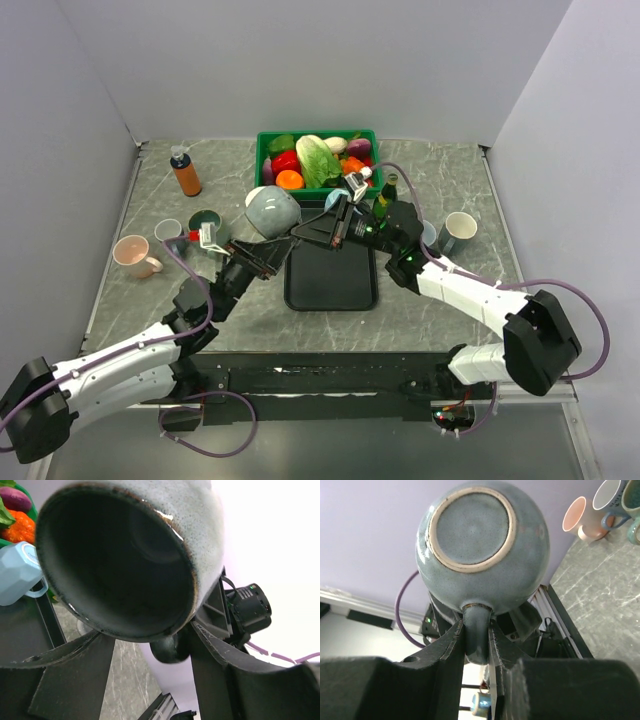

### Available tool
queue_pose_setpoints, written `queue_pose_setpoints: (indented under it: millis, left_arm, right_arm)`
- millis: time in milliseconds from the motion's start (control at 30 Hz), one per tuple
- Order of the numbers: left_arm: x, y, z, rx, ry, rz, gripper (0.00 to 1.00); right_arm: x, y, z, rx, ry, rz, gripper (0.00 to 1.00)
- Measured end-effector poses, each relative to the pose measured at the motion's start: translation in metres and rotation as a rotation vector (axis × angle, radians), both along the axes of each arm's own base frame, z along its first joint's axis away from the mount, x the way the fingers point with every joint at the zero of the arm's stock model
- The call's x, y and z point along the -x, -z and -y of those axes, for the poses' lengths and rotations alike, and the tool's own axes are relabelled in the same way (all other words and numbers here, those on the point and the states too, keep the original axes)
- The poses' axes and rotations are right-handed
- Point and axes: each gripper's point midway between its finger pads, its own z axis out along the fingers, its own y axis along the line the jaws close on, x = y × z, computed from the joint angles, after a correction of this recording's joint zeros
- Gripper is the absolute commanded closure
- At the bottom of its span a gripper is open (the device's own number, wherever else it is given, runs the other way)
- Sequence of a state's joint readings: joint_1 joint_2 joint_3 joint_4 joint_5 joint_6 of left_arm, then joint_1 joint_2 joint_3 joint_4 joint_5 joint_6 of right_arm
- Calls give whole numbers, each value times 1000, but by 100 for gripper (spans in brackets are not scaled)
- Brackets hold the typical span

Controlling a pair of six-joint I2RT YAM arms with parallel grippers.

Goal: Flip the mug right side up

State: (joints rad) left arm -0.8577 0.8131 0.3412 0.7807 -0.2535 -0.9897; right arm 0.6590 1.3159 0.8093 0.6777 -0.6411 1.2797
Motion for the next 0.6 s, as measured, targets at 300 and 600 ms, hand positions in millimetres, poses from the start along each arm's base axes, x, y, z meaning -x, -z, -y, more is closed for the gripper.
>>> queue_pose_setpoints:
  millis: [300,600]
  left_arm:
    - [5,-7,-2,33,9,3,70]
    - [6,-1,-3,28,14,-18,99]
  right_arm:
    - [20,0,0,22,-18,107,100]
    - [20,12,0,68,2,143,100]
